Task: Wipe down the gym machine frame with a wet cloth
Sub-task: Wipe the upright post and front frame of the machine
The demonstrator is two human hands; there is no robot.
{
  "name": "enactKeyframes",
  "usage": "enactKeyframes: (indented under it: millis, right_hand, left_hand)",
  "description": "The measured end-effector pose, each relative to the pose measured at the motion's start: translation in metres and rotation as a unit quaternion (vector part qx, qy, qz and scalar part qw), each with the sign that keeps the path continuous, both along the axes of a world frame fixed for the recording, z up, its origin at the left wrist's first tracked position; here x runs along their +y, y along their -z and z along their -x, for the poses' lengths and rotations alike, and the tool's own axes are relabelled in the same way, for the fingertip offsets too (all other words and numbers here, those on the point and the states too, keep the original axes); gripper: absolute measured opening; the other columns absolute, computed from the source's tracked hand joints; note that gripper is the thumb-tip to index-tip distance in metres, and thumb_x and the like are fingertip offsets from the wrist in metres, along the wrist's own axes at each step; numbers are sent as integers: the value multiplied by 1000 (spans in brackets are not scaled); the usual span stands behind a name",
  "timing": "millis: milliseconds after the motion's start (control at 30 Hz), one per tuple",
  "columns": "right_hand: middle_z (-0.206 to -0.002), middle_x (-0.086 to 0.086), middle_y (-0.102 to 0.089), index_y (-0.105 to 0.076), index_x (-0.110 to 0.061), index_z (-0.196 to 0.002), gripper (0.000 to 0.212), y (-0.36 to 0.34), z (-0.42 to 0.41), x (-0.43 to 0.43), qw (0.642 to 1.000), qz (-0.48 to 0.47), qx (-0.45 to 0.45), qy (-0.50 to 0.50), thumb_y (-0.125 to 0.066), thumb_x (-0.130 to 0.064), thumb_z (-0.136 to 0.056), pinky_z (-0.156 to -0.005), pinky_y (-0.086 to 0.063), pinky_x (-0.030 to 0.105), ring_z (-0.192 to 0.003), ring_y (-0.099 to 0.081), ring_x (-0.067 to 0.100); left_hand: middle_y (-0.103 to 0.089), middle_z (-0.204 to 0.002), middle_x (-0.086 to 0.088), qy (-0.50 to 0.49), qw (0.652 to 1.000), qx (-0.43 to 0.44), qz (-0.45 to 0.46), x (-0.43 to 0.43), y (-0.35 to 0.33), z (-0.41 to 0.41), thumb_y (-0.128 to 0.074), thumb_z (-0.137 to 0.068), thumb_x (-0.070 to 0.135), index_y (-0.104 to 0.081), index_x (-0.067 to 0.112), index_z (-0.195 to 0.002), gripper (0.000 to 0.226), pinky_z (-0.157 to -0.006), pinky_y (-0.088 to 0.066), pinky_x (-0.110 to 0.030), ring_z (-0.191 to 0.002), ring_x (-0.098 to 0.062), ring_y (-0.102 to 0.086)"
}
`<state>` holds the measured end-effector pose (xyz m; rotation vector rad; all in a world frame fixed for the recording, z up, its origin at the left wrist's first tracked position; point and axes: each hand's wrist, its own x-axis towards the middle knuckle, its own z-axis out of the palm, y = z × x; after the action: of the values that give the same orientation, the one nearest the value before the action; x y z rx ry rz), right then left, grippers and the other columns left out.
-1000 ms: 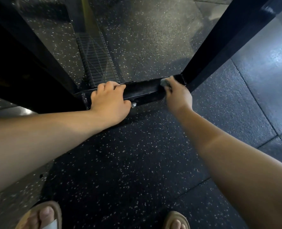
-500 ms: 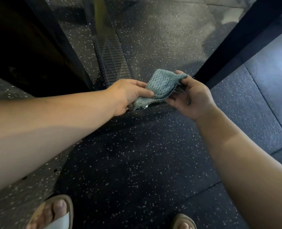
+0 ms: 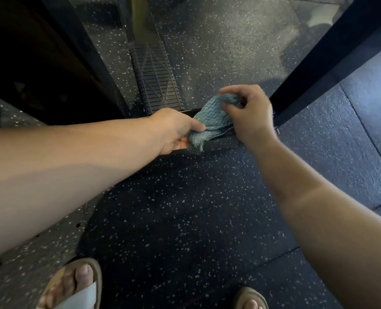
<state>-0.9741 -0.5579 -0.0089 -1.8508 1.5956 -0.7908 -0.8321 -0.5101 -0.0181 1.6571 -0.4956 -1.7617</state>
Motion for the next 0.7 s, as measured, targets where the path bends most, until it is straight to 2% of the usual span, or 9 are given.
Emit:
enactKeyframes:
  millis: [33, 100, 167, 233, 300, 433, 500, 567, 700]
  right_hand:
    - [-101, -3, -56, -70, -20, -93, 27, 6, -6, 5, 996, 75, 41, -26, -65, 3, -81, -81, -43, 6, -94, -54, 7]
    - [-106, 8, -61, -72, -9, -94, 21, 25, -15, 19, 979, 153, 72, -115, -65, 2, -77, -90, -48, 25, -101, -55, 18]
    - [-125, 14, -59, -68, -6, -109, 29, 44, -21, 36, 960, 120, 132, -214, -66, -17, -82, -105, -40, 44, -121, -50, 31]
    - [-144, 11, -45, -52, -7, -133, 57, 57, -24, 51, 946, 72, 181, -260, -58, -41, -87, -116, -23, 43, -139, -31, 30]
    - [-152, 7, -33, -34, -8, -146, 74, 59, -28, 55, 959, 57, 174, -218, -57, -48, -88, -118, -16, 35, -144, -19, 25]
    - [-160, 7, 1, -23, -17, -150, 61, 58, -44, 39, 973, -11, 207, -99, -46, -38, -98, -118, 1, 33, -147, 4, 23]
    - [-160, 7, -6, -17, -15, -151, 59, 60, -63, 42, 968, -8, 226, -108, -40, -31, -100, -118, 3, 38, -147, 0, 24]
    - [-157, 7, -21, -19, -14, -151, 56, 64, -88, 55, 961, 29, 228, -156, -36, -29, -99, -119, -3, 41, -146, -11, 24]
    - [-149, 8, -39, -41, -12, -143, 47, 73, -100, 64, 939, 84, 213, -257, -29, -26, -100, -117, -12, 37, -141, -28, 25]
  left_hand:
    - [-69, -90, -13, -24, 1000, -14, 10, 0, 3, -1, -60, -85, -5, -63, 1, -95, 12, -69, -58, -31, -67, -18, -66]
    - [-69, -102, -19, -50, 996, -66, 37, 1, 4, -3, -52, -86, -5, -63, 7, -87, 16, -82, -57, -41, -85, -28, -68]
    - [-68, -100, -15, -45, 989, -123, 65, 11, 1, -8, -46, -87, 1, -62, 17, -78, 25, -91, -52, -46, -98, -33, -65]
    - [-64, -95, -3, -40, 984, -159, 68, 36, 2, -14, -42, -90, 7, -59, 24, -82, 25, -93, -51, -43, -99, -25, -62]
    - [-60, -102, 2, -33, 983, -174, 45, 64, 11, -22, -42, -93, 9, -58, 23, -96, 21, -89, -53, -39, -99, -19, -60]
    - [-59, -107, -2, -86, 980, -169, -66, 97, 26, -44, -49, -95, 10, -62, 15, -101, 16, -77, -56, -34, -90, -16, -58]
    - [-60, -100, -2, -151, 966, -194, -82, 100, 30, -55, -51, -93, 14, -58, 15, -107, 16, -83, -56, -42, -76, -15, -57]
    - [-57, -88, 3, -175, 955, -233, -59, 103, 29, -57, -53, -90, 19, -57, 16, -108, 19, -86, -55, -43, -72, -11, -54]
    - [-52, -76, 3, -159, 944, -289, 17, 109, 16, -54, -56, -88, 26, -57, 19, -96, 10, -68, -51, -32, -71, -12, -52]
